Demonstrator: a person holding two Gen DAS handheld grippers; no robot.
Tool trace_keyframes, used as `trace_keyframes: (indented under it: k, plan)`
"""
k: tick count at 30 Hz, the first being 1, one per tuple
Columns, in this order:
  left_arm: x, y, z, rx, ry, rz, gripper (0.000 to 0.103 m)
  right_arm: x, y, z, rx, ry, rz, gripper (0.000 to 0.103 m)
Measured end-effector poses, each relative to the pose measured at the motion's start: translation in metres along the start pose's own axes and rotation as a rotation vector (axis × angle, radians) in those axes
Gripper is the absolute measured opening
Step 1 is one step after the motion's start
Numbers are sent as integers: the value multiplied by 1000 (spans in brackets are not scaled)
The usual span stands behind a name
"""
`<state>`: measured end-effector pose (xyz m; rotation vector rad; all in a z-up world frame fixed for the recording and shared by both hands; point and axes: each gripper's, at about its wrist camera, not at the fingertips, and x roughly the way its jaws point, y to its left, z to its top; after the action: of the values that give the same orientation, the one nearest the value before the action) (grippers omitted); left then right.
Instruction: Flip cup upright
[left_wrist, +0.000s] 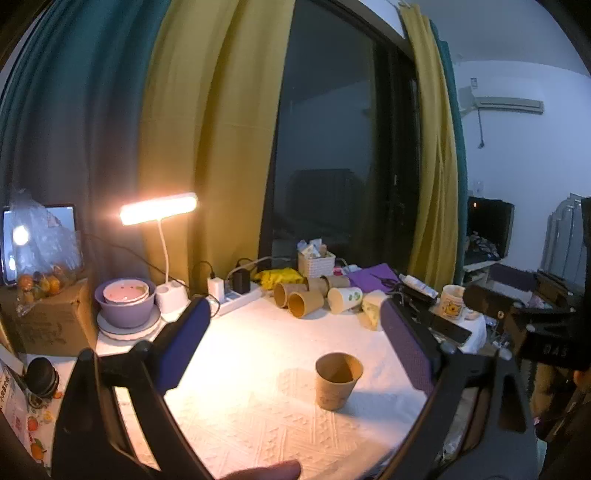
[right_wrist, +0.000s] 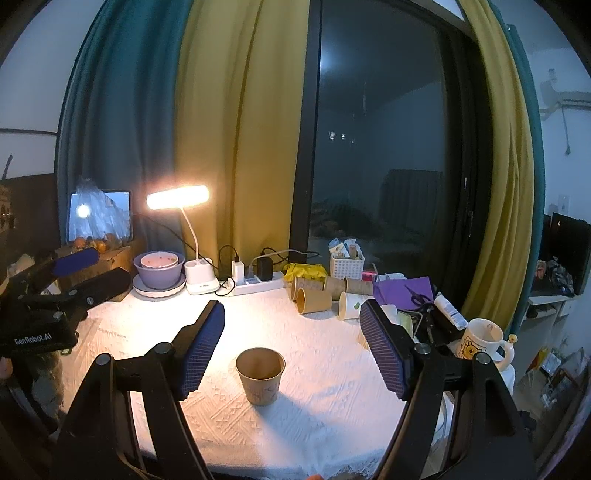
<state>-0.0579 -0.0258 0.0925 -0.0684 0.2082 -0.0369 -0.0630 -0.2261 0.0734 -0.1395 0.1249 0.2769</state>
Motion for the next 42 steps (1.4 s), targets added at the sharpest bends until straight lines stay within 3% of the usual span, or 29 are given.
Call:
trace_keyframes:
  k: [42]
  plan:
    - [1,-6,-6,10,12,-7,94,6,0,-8,6,22,7,78]
